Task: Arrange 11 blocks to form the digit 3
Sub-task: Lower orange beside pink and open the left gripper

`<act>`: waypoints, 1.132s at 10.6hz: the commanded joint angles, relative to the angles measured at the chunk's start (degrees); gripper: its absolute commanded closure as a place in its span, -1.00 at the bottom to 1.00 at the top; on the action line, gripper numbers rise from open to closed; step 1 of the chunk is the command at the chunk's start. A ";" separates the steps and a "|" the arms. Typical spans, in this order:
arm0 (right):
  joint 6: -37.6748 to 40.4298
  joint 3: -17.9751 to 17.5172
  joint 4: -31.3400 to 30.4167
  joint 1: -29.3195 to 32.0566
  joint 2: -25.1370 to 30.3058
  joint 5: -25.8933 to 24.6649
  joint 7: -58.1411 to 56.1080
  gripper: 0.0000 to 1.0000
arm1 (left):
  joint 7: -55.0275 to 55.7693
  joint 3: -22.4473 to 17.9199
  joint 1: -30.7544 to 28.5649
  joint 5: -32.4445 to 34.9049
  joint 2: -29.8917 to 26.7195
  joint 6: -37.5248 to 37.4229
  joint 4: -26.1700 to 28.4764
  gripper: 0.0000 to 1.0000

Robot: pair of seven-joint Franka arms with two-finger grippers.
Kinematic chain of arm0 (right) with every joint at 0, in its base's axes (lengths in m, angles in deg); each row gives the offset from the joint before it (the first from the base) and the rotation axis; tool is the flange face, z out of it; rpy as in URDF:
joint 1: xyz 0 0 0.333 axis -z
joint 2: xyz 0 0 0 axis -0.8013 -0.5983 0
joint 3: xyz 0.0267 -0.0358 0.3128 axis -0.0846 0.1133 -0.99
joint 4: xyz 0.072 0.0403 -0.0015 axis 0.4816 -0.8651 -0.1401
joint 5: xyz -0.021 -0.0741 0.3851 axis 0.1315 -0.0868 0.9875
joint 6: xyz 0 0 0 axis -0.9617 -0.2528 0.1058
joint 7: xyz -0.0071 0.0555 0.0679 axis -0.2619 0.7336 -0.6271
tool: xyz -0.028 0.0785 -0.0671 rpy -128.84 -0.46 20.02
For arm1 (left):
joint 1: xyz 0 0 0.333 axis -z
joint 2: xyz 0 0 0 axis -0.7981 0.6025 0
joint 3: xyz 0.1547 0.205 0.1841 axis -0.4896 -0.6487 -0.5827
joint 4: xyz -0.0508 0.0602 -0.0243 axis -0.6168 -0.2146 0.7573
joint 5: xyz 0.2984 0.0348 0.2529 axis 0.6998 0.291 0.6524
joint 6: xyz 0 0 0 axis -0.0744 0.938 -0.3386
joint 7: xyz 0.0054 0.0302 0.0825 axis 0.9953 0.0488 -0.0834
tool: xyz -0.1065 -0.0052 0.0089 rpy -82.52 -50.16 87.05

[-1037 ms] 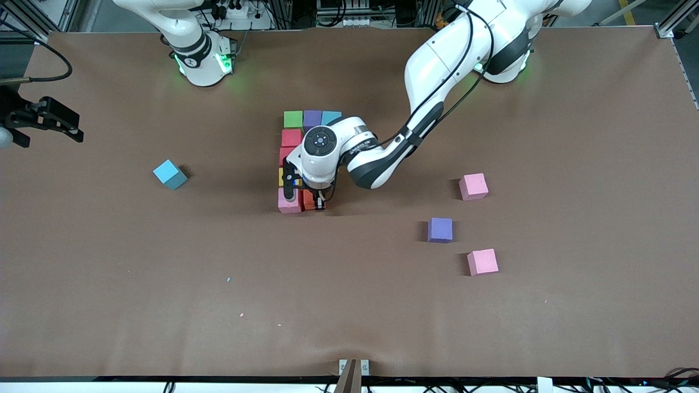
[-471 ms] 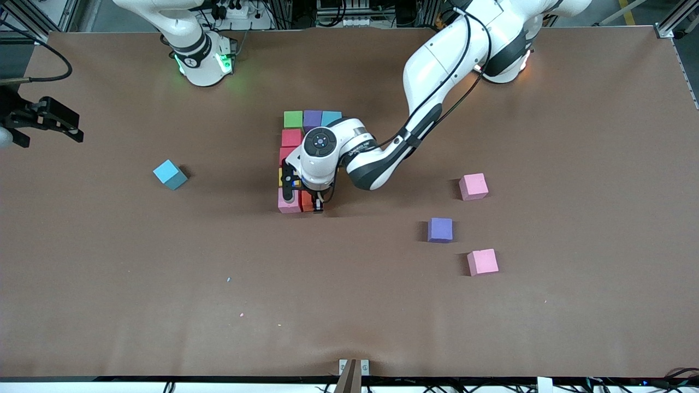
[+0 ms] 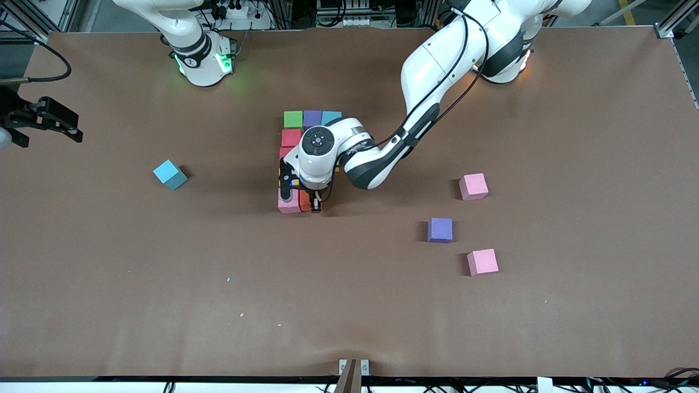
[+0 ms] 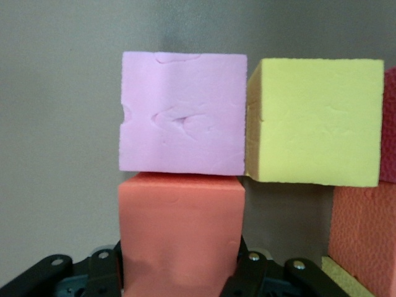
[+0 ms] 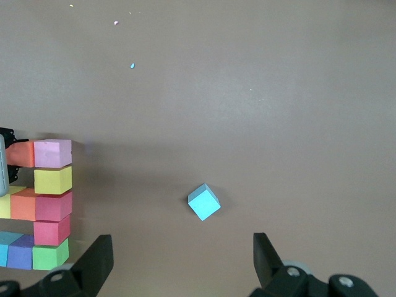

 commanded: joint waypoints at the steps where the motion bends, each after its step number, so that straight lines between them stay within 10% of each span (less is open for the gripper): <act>1: 0.61 -0.07 1.54 0.46 -0.66 0.20 -0.79 -1.00 | -1.59 -0.90 1.11 -1.13 1.12 -0.11 -2.38 0.24; 3: 0.61 -0.07 1.54 0.55 -0.66 0.20 -0.70 -1.00 | -1.41 -1.25 1.11 -1.22 0.86 -0.02 -2.30 -0.14; 4: 0.61 -0.07 1.54 0.55 -0.66 0.20 -0.70 -1.00 | -0.72 -1.25 1.11 -1.22 0.69 -0.02 -2.12 -0.99; 12: 1.14 -0.07 1.36 5.01 -2.51 8.43 -0.61 -1.00 | 0.08 -0.81 -0.64 -1.74 -6.33 -4.14 1.99 -1.00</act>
